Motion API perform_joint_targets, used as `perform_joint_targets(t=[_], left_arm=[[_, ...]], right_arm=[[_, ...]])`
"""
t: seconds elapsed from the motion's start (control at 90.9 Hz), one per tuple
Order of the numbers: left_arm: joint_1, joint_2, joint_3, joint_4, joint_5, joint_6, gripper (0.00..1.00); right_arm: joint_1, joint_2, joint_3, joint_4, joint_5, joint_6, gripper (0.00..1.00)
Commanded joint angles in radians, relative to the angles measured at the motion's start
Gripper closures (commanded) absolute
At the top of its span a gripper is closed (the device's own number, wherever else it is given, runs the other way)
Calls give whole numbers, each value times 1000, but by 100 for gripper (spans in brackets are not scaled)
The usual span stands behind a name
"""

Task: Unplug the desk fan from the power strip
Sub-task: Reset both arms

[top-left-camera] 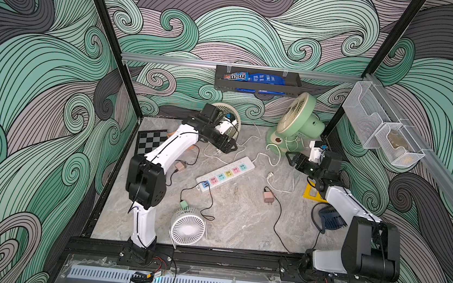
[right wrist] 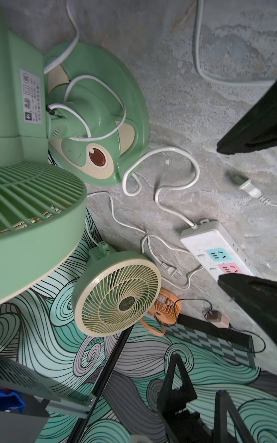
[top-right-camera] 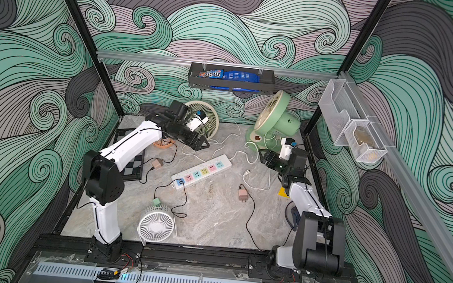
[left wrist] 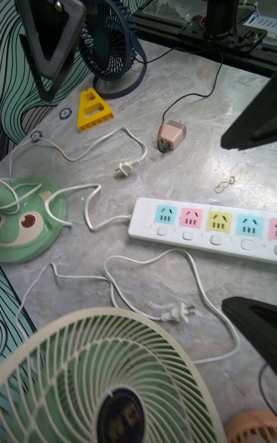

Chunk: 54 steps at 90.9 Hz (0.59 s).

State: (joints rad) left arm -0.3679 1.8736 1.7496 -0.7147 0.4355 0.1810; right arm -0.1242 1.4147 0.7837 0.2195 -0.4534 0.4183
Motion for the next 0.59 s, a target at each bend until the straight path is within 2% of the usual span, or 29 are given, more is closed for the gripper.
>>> perform_joint_targets(t=[0.0, 0.099, 0.132, 0.165, 0.264, 0.396, 0.583], left_arm=[[77, -102, -157, 83, 12, 7, 1], [149, -201, -349, 189, 32, 11, 1], [176, -227, -407, 228, 34, 9, 1], [205, -244, -457, 264, 47, -7, 1], [293, -274, -600, 384, 92, -48, 1], [388, -310, -764, 563, 97, -84, 1], [444, -342, -915, 743, 78, -82, 1]], right_arm=[[-6, 18, -35, 87, 29, -47, 16], [-5, 18, -78, 159, 60, -77, 14], [-5, 16, -98, 191, 78, -90, 4], [-6, 14, -119, 219, 100, -105, 2], [-7, 13, -178, 301, 164, -165, 1], [-9, 1, -252, 399, 256, -201, 1], [-9, -16, -333, 530, 310, -248, 1]])
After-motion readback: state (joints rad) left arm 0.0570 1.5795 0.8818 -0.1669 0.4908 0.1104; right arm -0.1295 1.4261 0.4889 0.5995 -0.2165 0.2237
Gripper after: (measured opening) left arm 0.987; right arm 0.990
